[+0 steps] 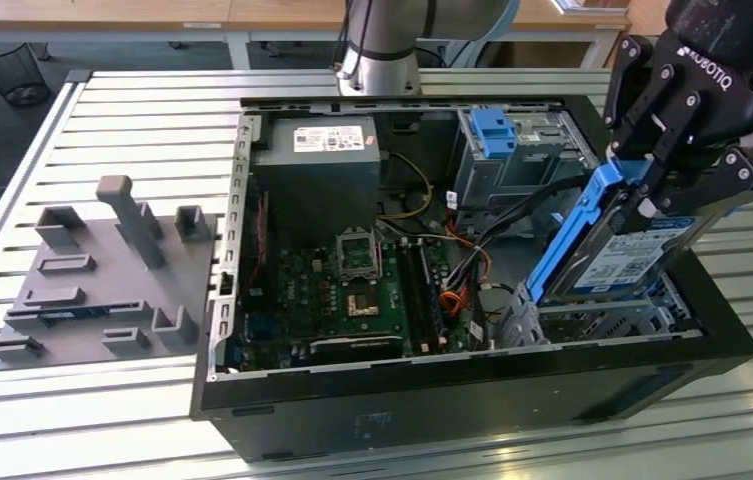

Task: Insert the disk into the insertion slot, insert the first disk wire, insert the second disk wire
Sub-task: 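Insert the disk into the insertion slot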

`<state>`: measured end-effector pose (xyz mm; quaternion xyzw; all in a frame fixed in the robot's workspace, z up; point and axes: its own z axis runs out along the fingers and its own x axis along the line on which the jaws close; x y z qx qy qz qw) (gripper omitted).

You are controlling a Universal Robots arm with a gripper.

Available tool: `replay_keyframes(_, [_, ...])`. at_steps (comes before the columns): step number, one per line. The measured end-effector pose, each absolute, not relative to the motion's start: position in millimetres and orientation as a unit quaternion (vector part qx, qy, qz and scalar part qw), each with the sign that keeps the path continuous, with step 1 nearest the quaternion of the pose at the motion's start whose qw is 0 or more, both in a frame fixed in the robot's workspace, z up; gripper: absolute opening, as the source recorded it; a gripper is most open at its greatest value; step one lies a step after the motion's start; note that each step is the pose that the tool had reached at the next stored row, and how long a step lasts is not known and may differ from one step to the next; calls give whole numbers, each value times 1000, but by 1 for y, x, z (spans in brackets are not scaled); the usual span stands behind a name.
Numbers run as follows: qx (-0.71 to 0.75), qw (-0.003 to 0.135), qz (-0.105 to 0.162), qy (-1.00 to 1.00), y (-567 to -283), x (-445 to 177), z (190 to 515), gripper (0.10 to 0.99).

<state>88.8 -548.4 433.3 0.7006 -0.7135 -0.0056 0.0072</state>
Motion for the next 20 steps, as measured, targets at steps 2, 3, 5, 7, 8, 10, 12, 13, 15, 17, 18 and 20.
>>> replay_keyframes(2, [701, 7, -6, -714, -548, 89, 432, 365])
replay_keyframes(3, [701, 7, -6, -714, -548, 89, 431, 365])
replay_keyframes(5, [701, 7, -6, -714, -548, 89, 429, 365])
replay_keyframes(7, [701, 7, -6, -713, -548, 89, 427, 365])
replay_keyframes(8, [701, 7, -6, -714, -548, 89, 426, 365])
replay_keyframes(10, [701, 7, -6, -714, -548, 89, 425, 365])
replay_keyframes(12, [701, 7, -6, -713, -548, 89, 424, 365])
replay_keyframes(13, [701, 7, -6, -713, -548, 89, 423, 365])
replay_keyframes(15, [701, 7, -6, -714, -548, 89, 421, 365])
replay_keyframes(17, [701, 7, -6, -714, -548, 89, 420, 365])
replay_keyframes(18, [701, 7, -6, -714, -548, 89, 419, 365])
replay_keyframes(20, [701, 7, -6, -714, -548, 89, 417, 365])
